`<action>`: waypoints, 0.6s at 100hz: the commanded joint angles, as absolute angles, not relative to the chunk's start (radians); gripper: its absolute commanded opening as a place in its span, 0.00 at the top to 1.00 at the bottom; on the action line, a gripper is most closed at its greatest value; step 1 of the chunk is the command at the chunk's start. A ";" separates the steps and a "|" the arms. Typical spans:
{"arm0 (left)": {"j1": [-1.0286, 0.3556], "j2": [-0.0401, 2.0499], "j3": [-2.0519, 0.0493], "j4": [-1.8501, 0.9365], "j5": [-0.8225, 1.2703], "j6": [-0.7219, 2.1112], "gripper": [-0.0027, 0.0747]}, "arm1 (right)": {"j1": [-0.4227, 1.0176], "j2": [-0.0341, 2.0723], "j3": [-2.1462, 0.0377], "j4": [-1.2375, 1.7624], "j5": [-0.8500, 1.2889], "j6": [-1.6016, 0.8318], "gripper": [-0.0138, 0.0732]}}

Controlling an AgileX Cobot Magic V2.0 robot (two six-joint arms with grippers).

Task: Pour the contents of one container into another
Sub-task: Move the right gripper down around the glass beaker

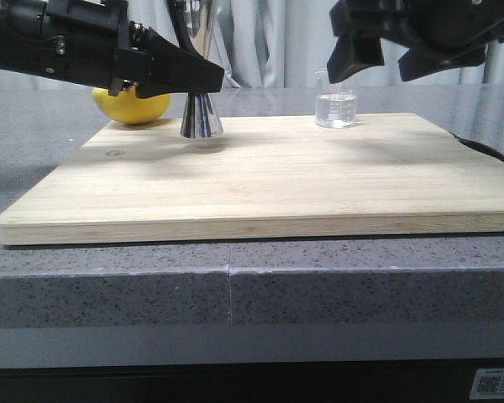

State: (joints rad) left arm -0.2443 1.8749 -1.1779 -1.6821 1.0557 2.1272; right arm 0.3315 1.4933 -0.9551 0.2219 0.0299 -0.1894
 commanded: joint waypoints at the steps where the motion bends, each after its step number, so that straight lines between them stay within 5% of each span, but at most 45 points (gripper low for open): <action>1: -0.241 1.830 -1.207 -1.756 1.122 2.130 0.96 | 0.333 1.485 -0.990 0.236 -0.092 -0.197 0.22; 60: -0.241 1.830 -1.207 -1.756 1.122 2.130 0.96 | 0.369 1.667 -0.990 0.217 -0.416 -0.076 0.22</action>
State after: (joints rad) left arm -0.2443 1.8749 -1.1779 -1.6821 1.0557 2.1272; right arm 0.3691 1.6856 -0.9567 0.2367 -0.2862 -0.1001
